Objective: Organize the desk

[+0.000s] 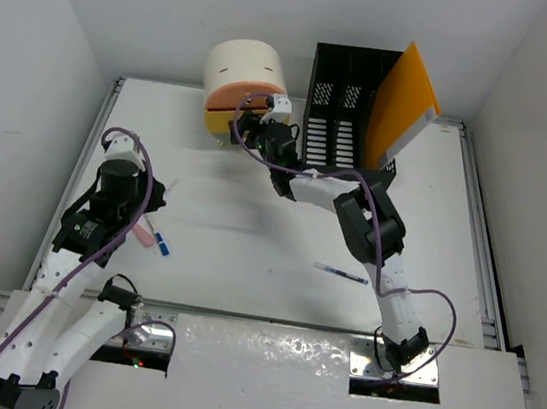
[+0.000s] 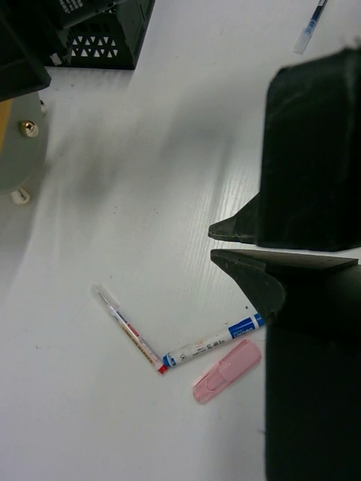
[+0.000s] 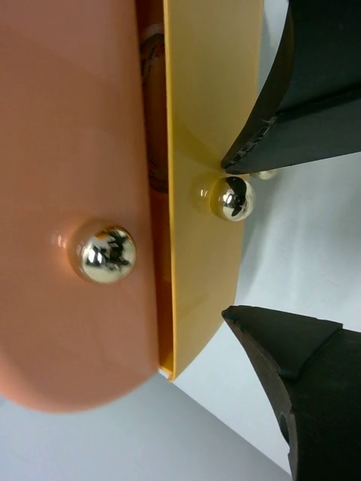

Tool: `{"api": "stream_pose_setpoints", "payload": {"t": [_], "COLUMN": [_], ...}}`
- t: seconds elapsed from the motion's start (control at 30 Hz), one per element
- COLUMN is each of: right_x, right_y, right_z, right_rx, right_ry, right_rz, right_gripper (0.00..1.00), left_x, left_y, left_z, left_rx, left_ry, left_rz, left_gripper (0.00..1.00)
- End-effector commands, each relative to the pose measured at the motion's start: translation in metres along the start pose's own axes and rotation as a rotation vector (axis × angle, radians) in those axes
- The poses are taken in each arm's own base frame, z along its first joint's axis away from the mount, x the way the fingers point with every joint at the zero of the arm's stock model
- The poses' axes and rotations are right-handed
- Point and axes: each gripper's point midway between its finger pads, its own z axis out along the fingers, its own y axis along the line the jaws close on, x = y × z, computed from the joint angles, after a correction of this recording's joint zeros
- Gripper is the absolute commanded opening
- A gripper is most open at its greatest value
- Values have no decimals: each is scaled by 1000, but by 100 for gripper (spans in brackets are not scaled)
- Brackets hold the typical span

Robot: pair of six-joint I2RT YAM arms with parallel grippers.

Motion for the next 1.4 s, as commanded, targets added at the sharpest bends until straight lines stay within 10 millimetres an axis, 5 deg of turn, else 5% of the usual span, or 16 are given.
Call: {"api": "stream_pose_setpoints", "payload": {"t": [0.0,0.3,0.37,0.4,0.43,0.5,0.53,0.67,0.97,1.37], "right_x": [-32,-32,-23,-44,-27,-47,-29,-14,21,32], "right_y": [-1,-21,-26,-17,-26,-24,-33,-49,-65,-61], "right_z": [17,31,20,12,-1,-19,-31,-46,-10,26], "right_rx": [-8,15,20,3,22,36,65,111,99,71], "right_ry": [-101,-127,-104,-142,-101,-125,-81,-14,16,23], "right_rz": [-8,14,35,46,46,65,71,119,331,348], "right_gripper": [69,69,69,69,69,68,68,67,59,53], "left_x": [-23,-20,-20,-21,-20,-20,-19,-20,-20,-16], "left_y": [-12,-15,-17,-17,-18,-19,-19,-24,-30,-22], "left_z": [-10,-5,-2,-1,0,3,7,14,19,17], "left_rx": [36,42,46,48,50,55,57,72,90,56], "left_ry": [-60,-36,-32,-33,-32,-40,-42,-42,-30,-19], "left_rz": [-21,-25,-25,-26,-25,-27,-28,-36,-36,-31], "left_gripper": [0,0,0,0,0,0,0,0,0,0]}}
